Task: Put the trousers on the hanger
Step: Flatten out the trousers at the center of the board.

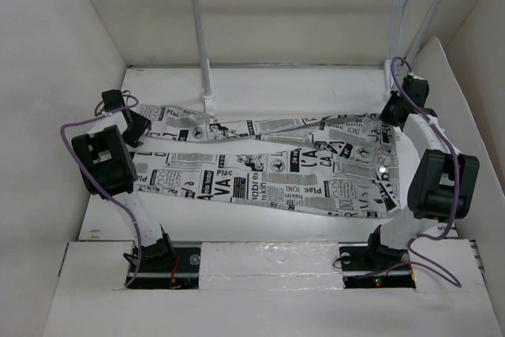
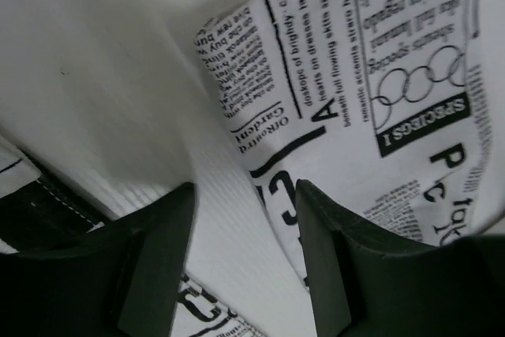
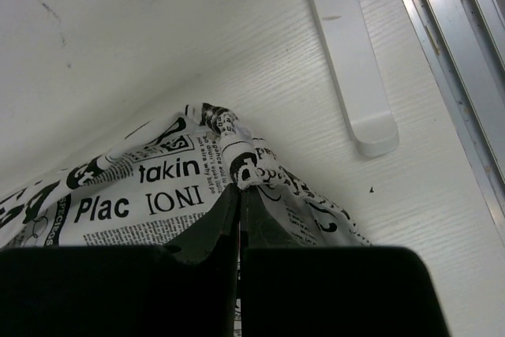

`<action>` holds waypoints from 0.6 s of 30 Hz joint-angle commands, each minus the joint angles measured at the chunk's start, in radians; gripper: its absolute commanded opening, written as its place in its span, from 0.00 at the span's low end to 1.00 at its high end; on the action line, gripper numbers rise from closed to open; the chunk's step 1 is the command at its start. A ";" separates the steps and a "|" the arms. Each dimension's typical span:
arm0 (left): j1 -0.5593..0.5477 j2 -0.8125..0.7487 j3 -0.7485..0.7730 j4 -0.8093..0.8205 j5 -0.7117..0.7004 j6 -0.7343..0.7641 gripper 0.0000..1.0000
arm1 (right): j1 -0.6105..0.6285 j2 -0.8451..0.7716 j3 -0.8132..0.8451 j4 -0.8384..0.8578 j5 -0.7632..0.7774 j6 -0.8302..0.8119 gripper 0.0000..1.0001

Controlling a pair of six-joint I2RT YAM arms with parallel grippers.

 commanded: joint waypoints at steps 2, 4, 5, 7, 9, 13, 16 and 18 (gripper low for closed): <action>0.001 0.054 0.042 0.037 0.019 -0.030 0.46 | -0.008 -0.064 -0.019 0.064 -0.028 -0.017 0.00; 0.001 0.086 0.064 0.012 0.007 -0.041 0.40 | -0.017 -0.079 -0.030 0.065 -0.031 -0.020 0.00; 0.001 0.100 0.067 0.015 0.004 -0.046 0.34 | -0.017 -0.080 -0.030 0.061 -0.032 -0.020 0.00; 0.001 0.113 0.064 0.030 -0.004 -0.055 0.20 | -0.026 -0.090 -0.033 0.059 -0.037 -0.020 0.00; 0.001 0.123 0.072 0.038 -0.006 -0.053 0.08 | -0.026 -0.094 -0.030 0.055 -0.037 -0.018 0.00; 0.001 0.122 0.096 0.043 0.013 -0.038 0.00 | -0.015 -0.108 -0.027 0.044 -0.021 -0.020 0.00; 0.001 0.021 0.063 0.073 0.004 -0.023 0.00 | -0.015 -0.114 -0.020 0.038 -0.012 -0.025 0.00; 0.001 -0.045 0.023 0.073 -0.016 -0.024 0.00 | -0.015 -0.114 -0.013 0.035 0.002 -0.022 0.00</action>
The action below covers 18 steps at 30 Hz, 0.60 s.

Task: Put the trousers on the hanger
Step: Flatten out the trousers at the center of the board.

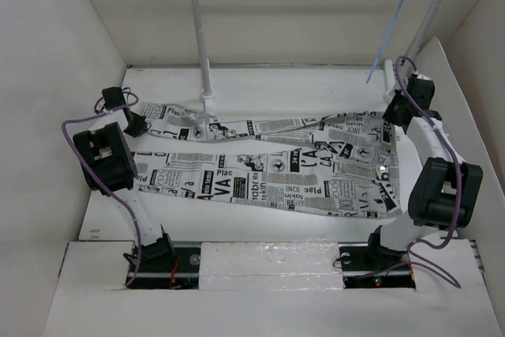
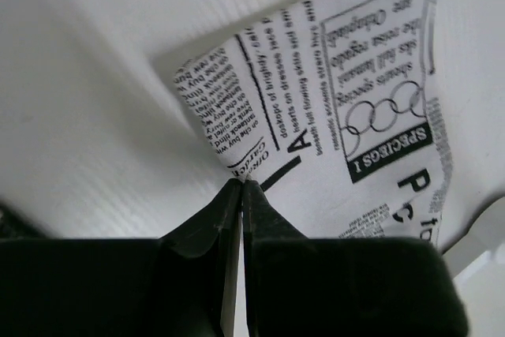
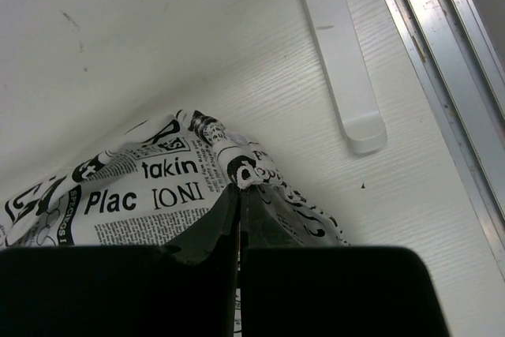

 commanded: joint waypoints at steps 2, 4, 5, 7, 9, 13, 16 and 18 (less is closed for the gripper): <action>0.001 -0.233 -0.064 -0.010 -0.046 0.005 0.00 | 0.002 -0.039 0.020 0.030 0.038 0.004 0.00; 0.001 -0.325 -0.098 -0.008 -0.015 -0.045 0.00 | 0.002 -0.025 0.017 0.040 0.090 0.018 0.00; 0.001 -0.358 -0.122 -0.016 -0.008 -0.056 0.00 | 0.002 -0.018 0.016 0.050 0.097 0.039 0.00; 0.001 -0.445 -0.124 -0.072 -0.021 -0.055 0.00 | 0.002 0.008 0.025 0.053 0.107 0.053 0.00; 0.001 -0.512 -0.112 -0.128 -0.049 -0.033 0.00 | 0.002 0.027 0.039 0.048 0.121 0.061 0.00; 0.010 -0.712 -0.089 -0.266 -0.086 -0.007 0.00 | 0.021 0.051 0.062 0.044 0.158 0.104 0.00; 0.010 -0.757 -0.040 -0.383 -0.092 -0.001 0.00 | 0.030 0.062 0.076 0.015 0.192 0.119 0.00; 0.010 -0.757 0.021 -0.442 -0.118 0.019 0.00 | 0.030 0.045 0.067 -0.001 0.218 0.112 0.00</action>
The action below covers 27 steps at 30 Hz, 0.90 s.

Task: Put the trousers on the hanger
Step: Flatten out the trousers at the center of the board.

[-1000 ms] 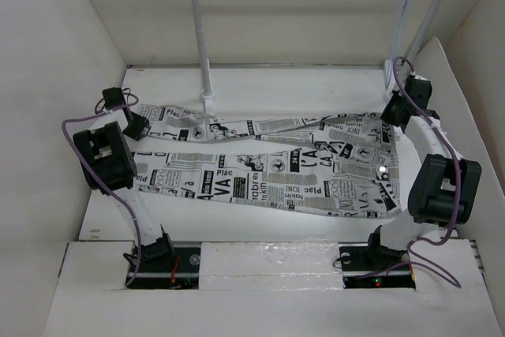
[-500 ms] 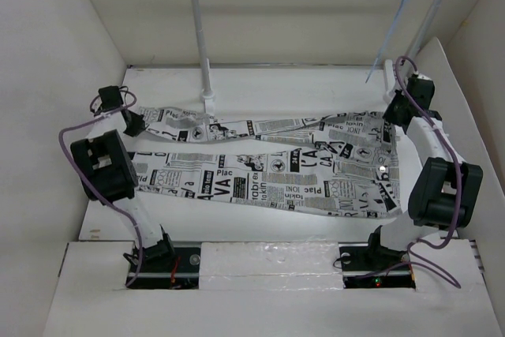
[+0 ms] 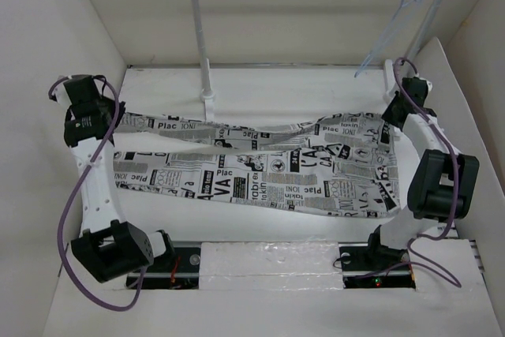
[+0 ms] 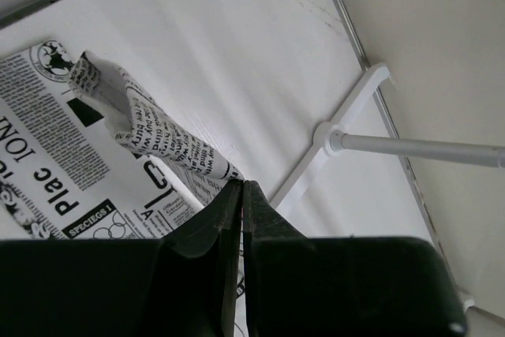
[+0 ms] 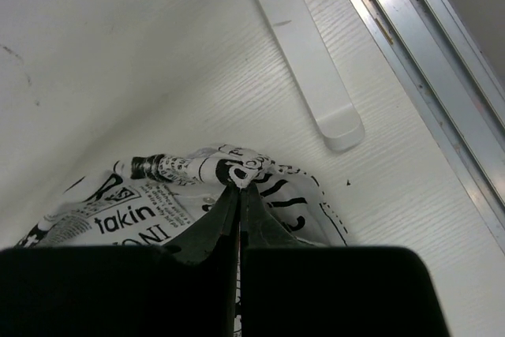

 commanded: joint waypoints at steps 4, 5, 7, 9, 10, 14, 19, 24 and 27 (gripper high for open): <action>0.010 0.013 0.072 -0.131 -0.110 0.084 0.00 | -0.037 -0.062 0.025 -0.002 0.102 -0.016 0.00; 0.010 0.035 0.065 -0.114 -0.107 0.096 0.00 | -0.066 -0.062 0.028 0.007 0.094 -0.030 0.00; 0.010 0.134 0.087 -0.071 -0.114 0.115 0.00 | -0.088 -0.030 0.066 -0.004 0.068 -0.031 0.00; 0.010 0.228 0.166 -0.043 -0.122 0.119 0.00 | -0.097 0.036 0.112 -0.033 0.062 -0.050 0.00; 0.010 0.340 0.198 -0.034 -0.121 0.124 0.00 | -0.097 0.061 0.162 -0.045 0.075 -0.059 0.00; 0.010 0.631 0.475 -0.080 -0.127 0.118 0.00 | -0.106 0.176 0.261 -0.108 0.077 -0.117 0.00; 0.010 0.863 0.651 -0.045 -0.058 0.089 0.00 | -0.106 0.271 0.388 -0.134 0.080 -0.160 0.00; -0.013 1.003 0.829 -0.064 -0.027 0.081 0.14 | -0.097 0.409 0.598 -0.255 0.066 -0.191 0.18; -0.024 0.983 0.822 -0.031 -0.027 0.087 0.42 | -0.097 0.359 0.579 -0.228 0.019 -0.183 0.55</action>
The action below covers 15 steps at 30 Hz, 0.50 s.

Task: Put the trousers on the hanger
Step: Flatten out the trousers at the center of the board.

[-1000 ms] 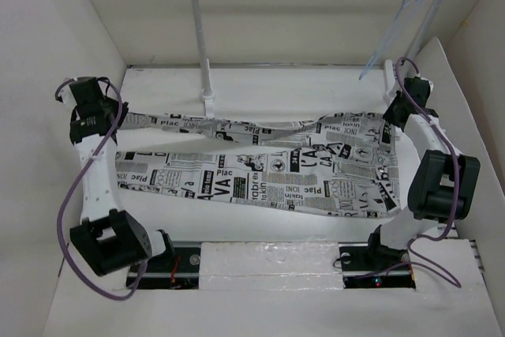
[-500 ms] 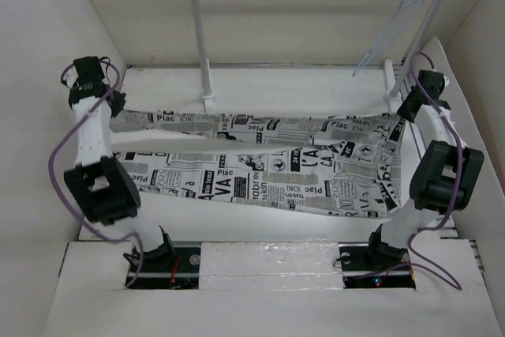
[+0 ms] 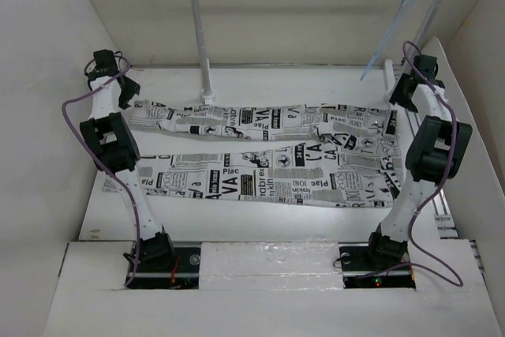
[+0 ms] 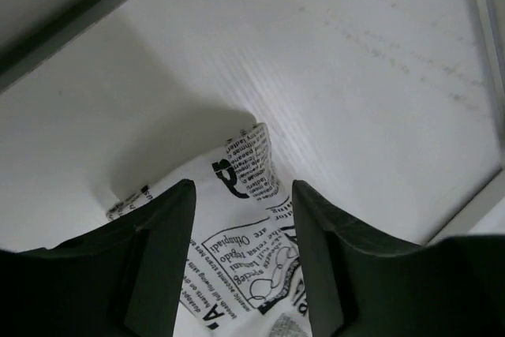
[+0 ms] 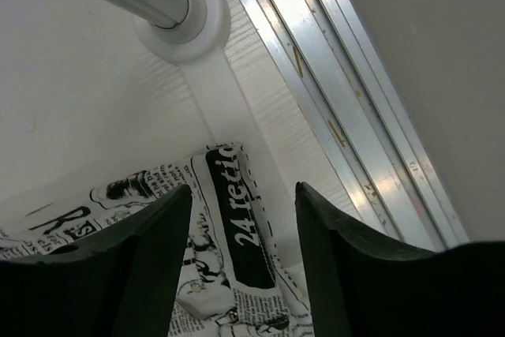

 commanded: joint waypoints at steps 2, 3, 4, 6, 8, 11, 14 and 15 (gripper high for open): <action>-0.016 -0.151 -0.022 0.124 -0.005 0.006 0.60 | -0.011 -0.119 -0.004 0.037 -0.045 -0.003 0.66; -0.016 -0.183 -0.061 0.160 0.008 0.007 0.64 | -0.011 -0.166 -0.024 0.051 -0.065 0.000 0.68; -0.016 -0.250 -0.090 0.222 0.040 0.006 0.67 | -0.011 -0.190 -0.062 0.062 -0.103 0.000 0.69; -0.030 -0.310 -0.173 0.247 0.073 0.004 0.67 | -0.011 -0.260 -0.091 0.059 -0.131 0.004 0.69; -0.068 -0.401 -0.284 0.244 0.050 0.020 0.61 | 0.012 -0.326 -0.192 0.089 -0.162 0.029 0.60; -0.079 -0.540 -0.560 0.306 -0.022 -0.020 0.60 | 0.064 -0.482 -0.384 0.175 -0.190 0.067 0.00; -0.025 -0.614 -0.782 0.422 0.042 -0.086 0.60 | 0.124 -0.635 -0.509 0.234 -0.251 0.100 0.00; -0.009 -0.605 -0.797 0.437 0.067 -0.086 0.60 | 0.150 -0.674 -0.589 0.253 -0.259 0.103 0.00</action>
